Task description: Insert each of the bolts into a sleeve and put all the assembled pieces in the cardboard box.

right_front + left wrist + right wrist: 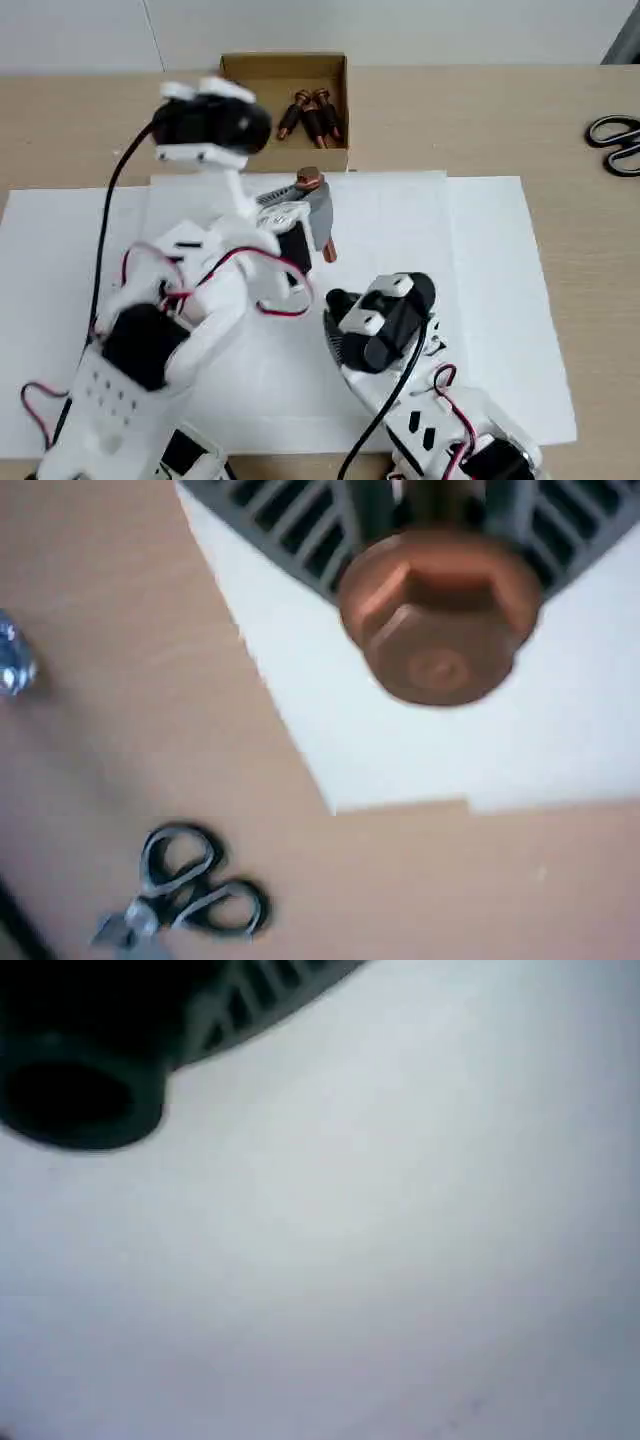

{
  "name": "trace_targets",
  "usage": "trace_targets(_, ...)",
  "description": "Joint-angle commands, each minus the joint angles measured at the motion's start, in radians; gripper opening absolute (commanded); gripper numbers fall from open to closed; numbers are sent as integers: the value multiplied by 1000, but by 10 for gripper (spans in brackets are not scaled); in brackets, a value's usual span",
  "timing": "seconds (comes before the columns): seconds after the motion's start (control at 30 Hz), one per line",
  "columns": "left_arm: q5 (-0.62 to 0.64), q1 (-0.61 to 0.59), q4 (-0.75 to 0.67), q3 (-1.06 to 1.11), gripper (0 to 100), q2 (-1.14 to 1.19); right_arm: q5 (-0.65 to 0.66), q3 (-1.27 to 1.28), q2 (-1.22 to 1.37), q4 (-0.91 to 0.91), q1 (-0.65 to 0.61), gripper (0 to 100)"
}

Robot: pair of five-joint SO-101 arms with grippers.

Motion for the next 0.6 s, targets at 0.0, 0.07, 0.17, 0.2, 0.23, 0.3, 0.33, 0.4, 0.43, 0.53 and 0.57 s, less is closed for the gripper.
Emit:
trace_targets(0.0,-49,3,-149,159,5,-152,6,-6,-7,-30,30,4)
trace_targets(0.07,-41,9,-198,268,5,-233,2,-6,-7,-27,30,4)
trace_targets(0.17,-5,23,-227,366,5,-338,2,-5,-7,-27,30,4)
trace_targets(0.2,-2,29,-229,384,5,-364,2,-5,-7,-28,30,4)
trace_targets(0.23,2,31,-229,398,5,-381,2,-5,-7,-28,28,4)
trace_targets(0.3,15,31,-229,409,5,-390,2,-3,-7,-28,28,4)
trace_targets(0.33,21,31,-229,410,5,-388,2,-3,-7,-28,28,4)
trace_targets(0.4,23,31,-229,410,5,-387,2,-3,-7,-30,28,4)
trace_targets(0.43,23,32,-229,410,5,-387,0,-3,-7,-30,28,4)
trace_targets(0.53,23,55,-230,412,5,-387,0,11,-7,-30,27,4)
trace_targets(0.57,23,68,-229,414,5,-387,0,17,-7,-33,27,4)
